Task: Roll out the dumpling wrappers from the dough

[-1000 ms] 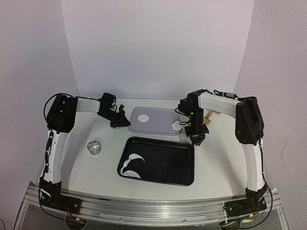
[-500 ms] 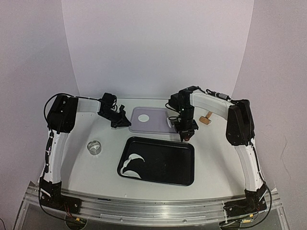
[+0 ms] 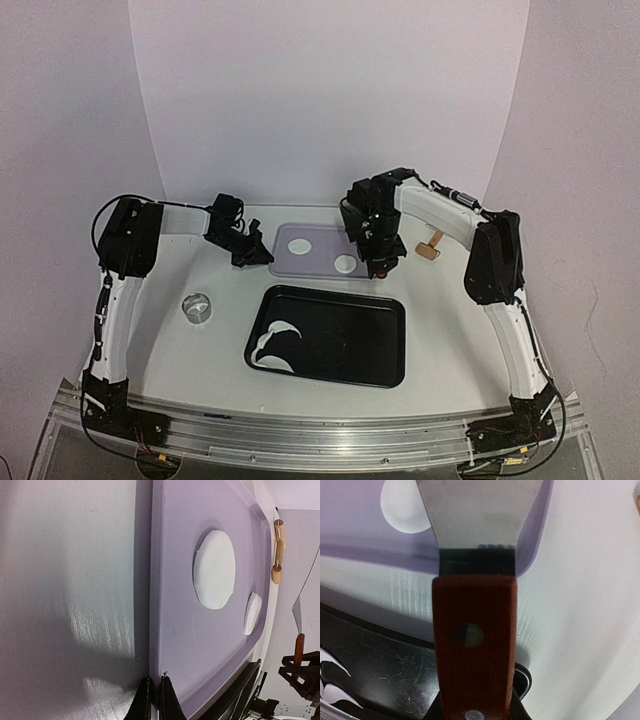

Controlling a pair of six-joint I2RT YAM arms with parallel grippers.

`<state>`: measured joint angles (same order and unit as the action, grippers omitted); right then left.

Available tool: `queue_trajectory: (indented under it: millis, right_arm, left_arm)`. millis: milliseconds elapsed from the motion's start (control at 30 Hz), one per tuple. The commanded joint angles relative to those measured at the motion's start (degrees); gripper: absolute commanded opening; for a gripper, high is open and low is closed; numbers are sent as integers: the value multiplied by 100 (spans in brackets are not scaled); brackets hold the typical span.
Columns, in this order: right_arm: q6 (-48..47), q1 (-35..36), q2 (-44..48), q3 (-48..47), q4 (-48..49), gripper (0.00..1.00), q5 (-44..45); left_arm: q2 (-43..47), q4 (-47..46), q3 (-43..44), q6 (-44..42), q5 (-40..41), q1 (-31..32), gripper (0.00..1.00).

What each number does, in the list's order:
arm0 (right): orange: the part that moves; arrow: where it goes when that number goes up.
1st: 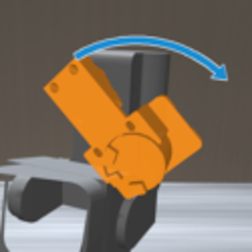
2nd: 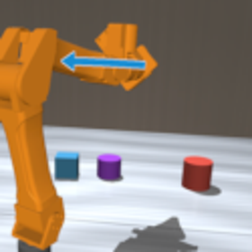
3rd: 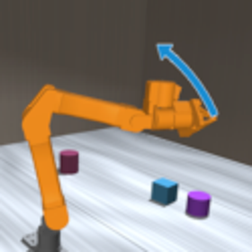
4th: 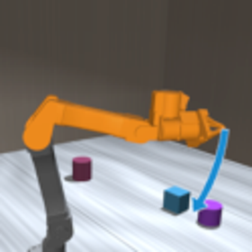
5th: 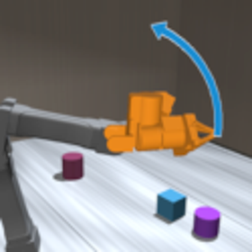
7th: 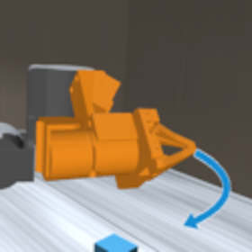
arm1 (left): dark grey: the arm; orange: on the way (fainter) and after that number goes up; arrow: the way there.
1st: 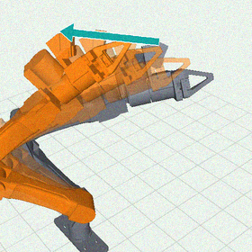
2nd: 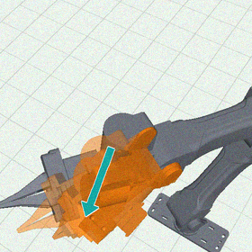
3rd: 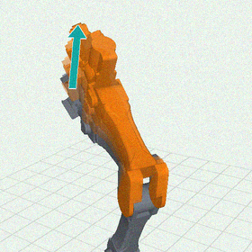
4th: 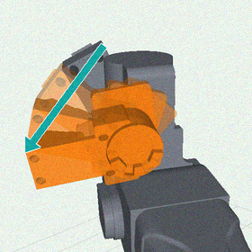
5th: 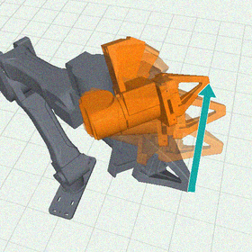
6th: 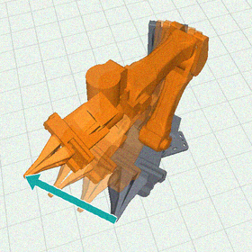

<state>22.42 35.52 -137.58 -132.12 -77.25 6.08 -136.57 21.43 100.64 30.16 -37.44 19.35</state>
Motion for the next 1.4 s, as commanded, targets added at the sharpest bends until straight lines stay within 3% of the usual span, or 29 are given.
queue_trajectory:
  millis: [0,133,367,767,933,1067,1200,1367]
  right_arm:
    - [-155,-413,751,255,-2588,0,326]
    - [-387,-1108,1105,979,-2391,0,168]
    - [-679,-1490,1637,2751,-1671,0,-401]
    - [-939,-1491,1897,3342,-1314,0,-627]
    - [-851,-1529,2178,3262,-1297,0,-687]
    - [-768,-1952,2542,3326,-1255,0,-717]
    - [-704,-2520,2920,3821,-1089,0,-733]
    - [-678,-3037,3127,4825,-617,0,-848]
  left_arm:
    - [253,-166,-3,103,-163,59,0]
    - [168,-183,-6,171,-225,73,0]
    - [132,-113,91,-27,-201,131,0]
    - [36,48,285,-204,-85,147,1]
    - [94,30,263,-187,-63,149,9]
    - [225,66,232,-202,-56,143,22]
    - [457,123,174,-249,-37,91,29]
    - [1054,289,-148,-757,168,70,30]
